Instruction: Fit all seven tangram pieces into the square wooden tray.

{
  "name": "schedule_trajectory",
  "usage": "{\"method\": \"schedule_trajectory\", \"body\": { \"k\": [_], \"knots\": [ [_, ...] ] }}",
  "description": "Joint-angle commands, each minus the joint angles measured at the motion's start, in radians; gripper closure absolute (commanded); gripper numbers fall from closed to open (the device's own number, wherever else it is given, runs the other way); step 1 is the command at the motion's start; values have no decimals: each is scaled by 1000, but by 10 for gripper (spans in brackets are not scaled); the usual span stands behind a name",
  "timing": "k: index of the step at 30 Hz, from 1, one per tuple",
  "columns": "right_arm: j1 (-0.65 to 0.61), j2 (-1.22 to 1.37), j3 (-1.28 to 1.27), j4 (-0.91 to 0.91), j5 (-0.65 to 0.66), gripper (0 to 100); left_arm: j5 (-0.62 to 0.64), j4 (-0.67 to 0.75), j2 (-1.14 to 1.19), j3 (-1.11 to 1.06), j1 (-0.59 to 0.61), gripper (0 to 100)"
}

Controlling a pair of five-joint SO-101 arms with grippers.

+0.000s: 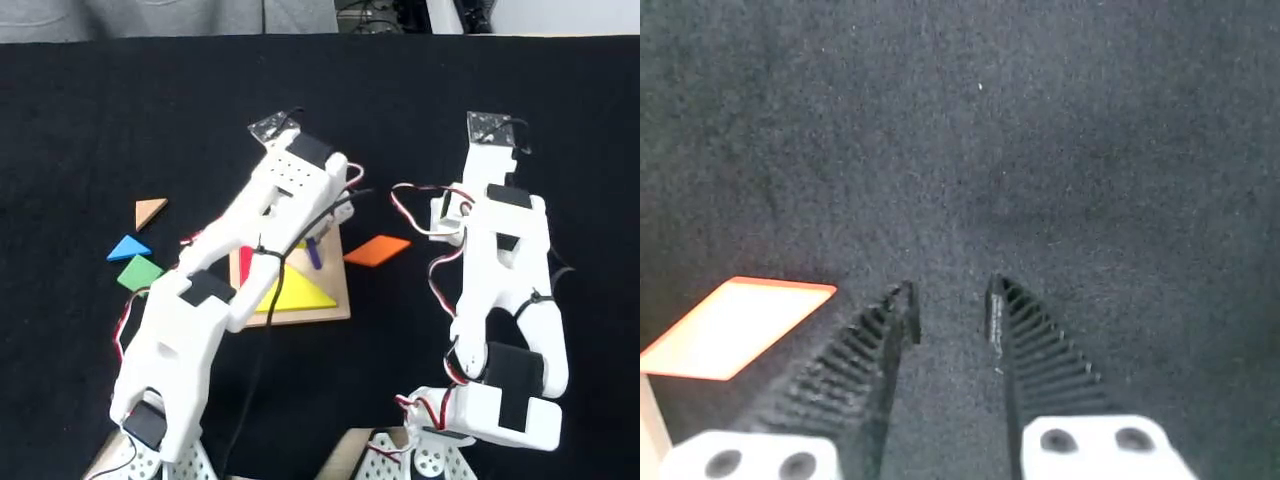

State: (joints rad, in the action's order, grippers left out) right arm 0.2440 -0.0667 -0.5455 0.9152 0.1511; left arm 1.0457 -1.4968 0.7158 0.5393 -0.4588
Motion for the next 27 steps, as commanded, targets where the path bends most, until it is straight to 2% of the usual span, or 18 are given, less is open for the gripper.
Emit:
{"method": "schedule_trajectory", "body": {
  "k": [1, 16, 21, 27],
  "knots": [
    [3, -53, 8, -17, -8, 884, 38, -49, -38, 48, -21, 967],
    [2, -54, 5, -17, -8, 884, 37, 31, -35, 47, -13, 964],
    [-5, -56, 5, -17, -8, 884, 43, 29, -37, 47, -12, 827],
    [-14, -54, 4, -14, -8, 884, 35, 29, -35, 102, -8, 820]
  ]
}}
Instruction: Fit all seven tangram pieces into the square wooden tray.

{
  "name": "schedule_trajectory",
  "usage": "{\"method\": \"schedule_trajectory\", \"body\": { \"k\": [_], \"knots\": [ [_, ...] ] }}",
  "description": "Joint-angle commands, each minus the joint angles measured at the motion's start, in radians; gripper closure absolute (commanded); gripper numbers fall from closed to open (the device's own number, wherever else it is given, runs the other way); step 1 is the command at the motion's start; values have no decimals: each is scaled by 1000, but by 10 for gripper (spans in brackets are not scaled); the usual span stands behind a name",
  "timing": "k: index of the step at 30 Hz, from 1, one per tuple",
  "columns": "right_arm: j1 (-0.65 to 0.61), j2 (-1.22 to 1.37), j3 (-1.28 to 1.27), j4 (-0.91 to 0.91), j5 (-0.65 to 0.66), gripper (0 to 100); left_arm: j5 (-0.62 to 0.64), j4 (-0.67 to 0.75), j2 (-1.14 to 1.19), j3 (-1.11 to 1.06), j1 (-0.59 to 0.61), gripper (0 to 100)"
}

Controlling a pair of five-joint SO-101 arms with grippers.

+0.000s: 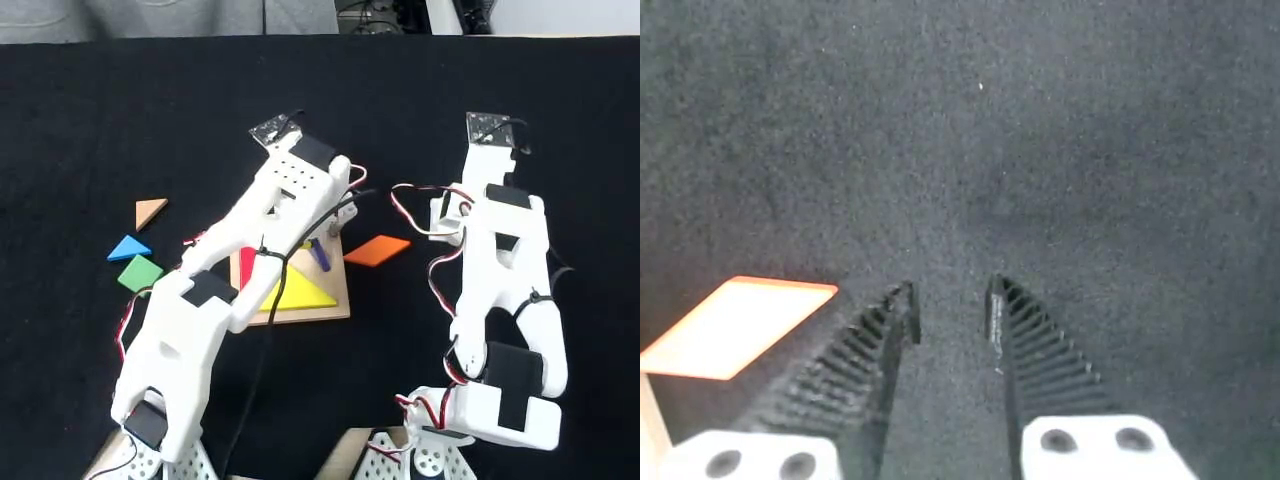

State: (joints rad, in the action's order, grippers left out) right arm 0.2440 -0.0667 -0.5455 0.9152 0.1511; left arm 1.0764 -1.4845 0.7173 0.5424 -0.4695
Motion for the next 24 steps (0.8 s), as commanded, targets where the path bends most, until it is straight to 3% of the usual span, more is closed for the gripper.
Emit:
{"method": "schedule_trajectory", "body": {
  "k": [1, 8, 12, 18, 21, 24],
  "knots": [
    [-14, -54, 4, -14, -8, 884, 5, 18, -37, 114, 10, 820],
    [-14, -54, 4, -11, -8, 884, 2, 104, -25, 154, 51, 817],
    [-14, -56, 4, -11, -8, 884, -78, 68, -3, 213, 79, 820],
    [-14, -79, 22, 35, -6, 885, -440, -276, -60, 521, 242, 820],
    [-49, -174, 33, 100, 2, 903, -637, -279, -115, 575, 409, 820],
    [-138, -286, 13, 141, 9, 984, -796, -279, -219, 533, 547, 820]
  ]
}}
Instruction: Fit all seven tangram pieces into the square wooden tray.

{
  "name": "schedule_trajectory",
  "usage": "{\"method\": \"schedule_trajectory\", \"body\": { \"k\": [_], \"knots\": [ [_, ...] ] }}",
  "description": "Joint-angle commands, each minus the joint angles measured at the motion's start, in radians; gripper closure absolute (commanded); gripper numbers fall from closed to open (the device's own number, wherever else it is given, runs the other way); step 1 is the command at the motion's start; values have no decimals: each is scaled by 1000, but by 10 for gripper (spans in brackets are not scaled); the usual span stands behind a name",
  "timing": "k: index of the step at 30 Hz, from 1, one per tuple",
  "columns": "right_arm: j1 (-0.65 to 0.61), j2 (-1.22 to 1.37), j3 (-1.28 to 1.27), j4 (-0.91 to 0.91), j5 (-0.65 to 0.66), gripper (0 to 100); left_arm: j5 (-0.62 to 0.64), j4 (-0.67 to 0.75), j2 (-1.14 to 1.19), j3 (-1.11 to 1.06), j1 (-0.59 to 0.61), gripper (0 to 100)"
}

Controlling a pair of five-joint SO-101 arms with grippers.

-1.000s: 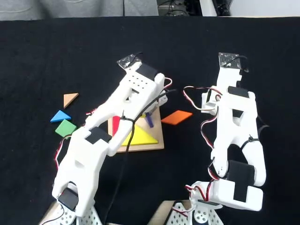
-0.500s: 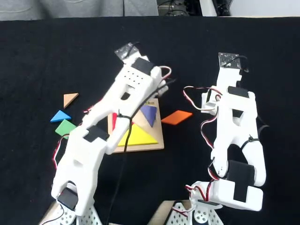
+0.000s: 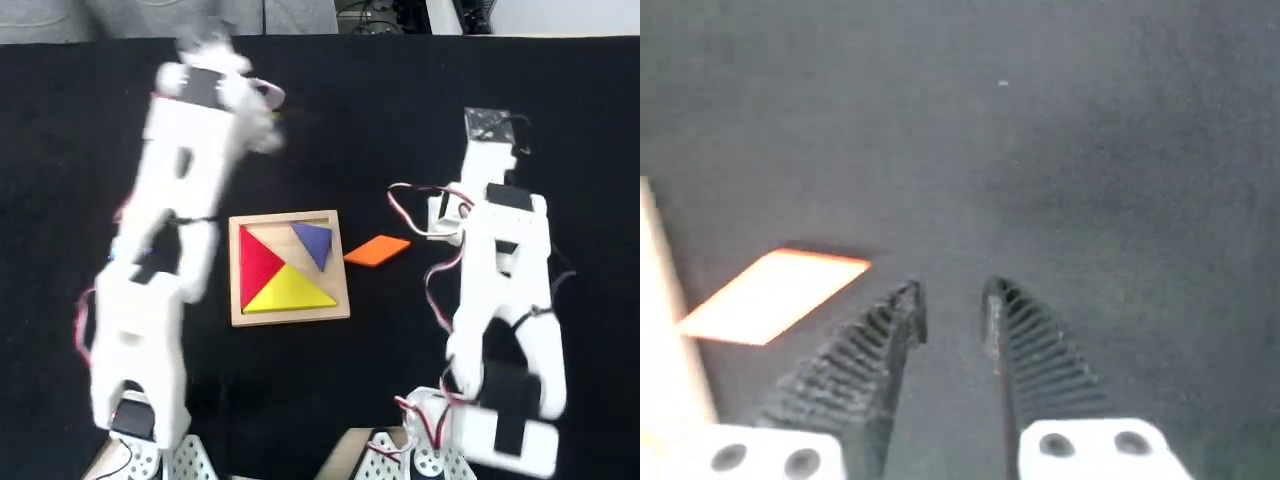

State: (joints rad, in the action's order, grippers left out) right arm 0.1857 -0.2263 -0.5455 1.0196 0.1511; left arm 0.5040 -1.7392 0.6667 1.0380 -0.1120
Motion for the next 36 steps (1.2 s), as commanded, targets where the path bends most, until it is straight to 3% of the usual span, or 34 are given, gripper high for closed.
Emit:
{"method": "schedule_trajectory", "body": {
  "k": [1, 7, 15, 25, 30, 36],
  "knots": [
    [-123, -156, -2, 44, 31, 989, -270, -25, -204, 4, 225, 820],
    [-410, -157, -61, 54, 100, 988, -437, -25, -488, -249, 378, 820],
    [-560, 44, 33, 83, 100, 988, -545, 51, -802, -794, 458, 820],
    [-559, 325, 232, 80, 100, 988, -540, 620, -1204, -1767, 539, 820],
    [-526, 441, 332, 78, 100, 988, -543, 758, -1329, -2035, 599, 820],
    [-465, 506, 438, 86, 100, 988, -546, 825, -1389, -2161, 633, 820]
  ]
}}
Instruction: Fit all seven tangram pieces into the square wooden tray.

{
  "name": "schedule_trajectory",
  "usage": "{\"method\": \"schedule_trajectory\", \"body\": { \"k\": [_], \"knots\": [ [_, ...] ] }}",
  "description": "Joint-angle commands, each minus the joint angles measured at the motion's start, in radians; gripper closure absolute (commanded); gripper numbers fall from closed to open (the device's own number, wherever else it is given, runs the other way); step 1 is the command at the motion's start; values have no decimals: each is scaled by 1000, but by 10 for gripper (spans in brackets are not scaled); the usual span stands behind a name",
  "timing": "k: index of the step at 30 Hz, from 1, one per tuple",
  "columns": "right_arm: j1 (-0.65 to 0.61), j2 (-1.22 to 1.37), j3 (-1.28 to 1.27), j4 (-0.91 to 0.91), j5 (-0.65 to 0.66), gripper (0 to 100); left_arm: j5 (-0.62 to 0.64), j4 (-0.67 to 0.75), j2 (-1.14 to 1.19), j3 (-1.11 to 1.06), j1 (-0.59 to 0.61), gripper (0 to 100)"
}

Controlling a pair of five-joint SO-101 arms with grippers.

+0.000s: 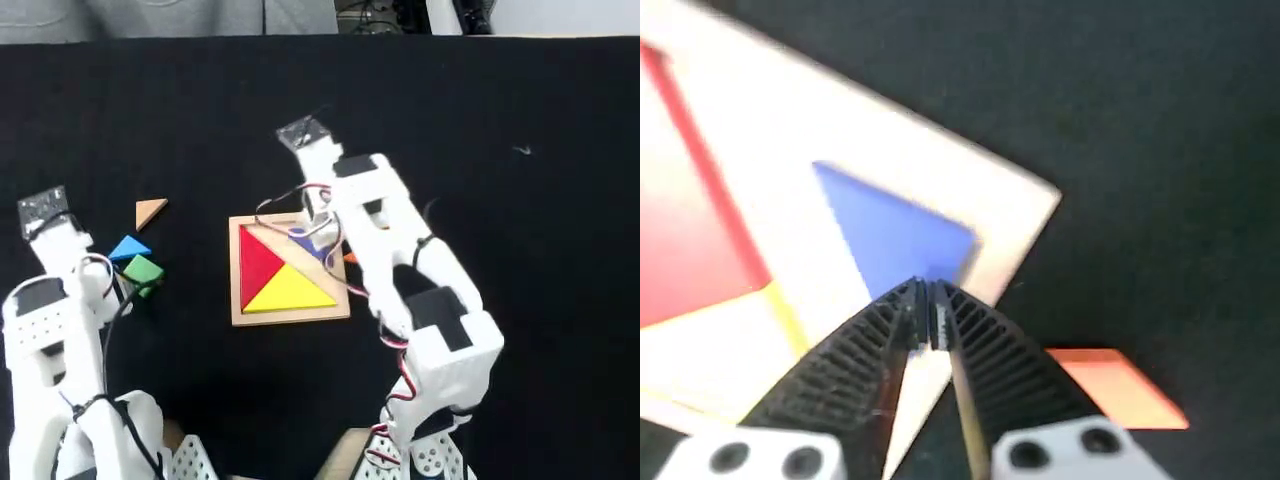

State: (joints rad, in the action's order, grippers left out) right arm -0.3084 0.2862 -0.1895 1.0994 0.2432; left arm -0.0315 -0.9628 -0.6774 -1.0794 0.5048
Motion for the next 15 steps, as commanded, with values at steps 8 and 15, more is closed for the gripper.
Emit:
{"method": "schedule_trajectory", "body": {
  "k": [8, 15],
  "knots": [
    [-71, -8, 148, 187, 8, 988, -12, 158, -55, -133, 18, 820],
    [-126, 12, 67, 87, 8, 988, -12, 164, -54, -137, 18, 820]
  ]
}}
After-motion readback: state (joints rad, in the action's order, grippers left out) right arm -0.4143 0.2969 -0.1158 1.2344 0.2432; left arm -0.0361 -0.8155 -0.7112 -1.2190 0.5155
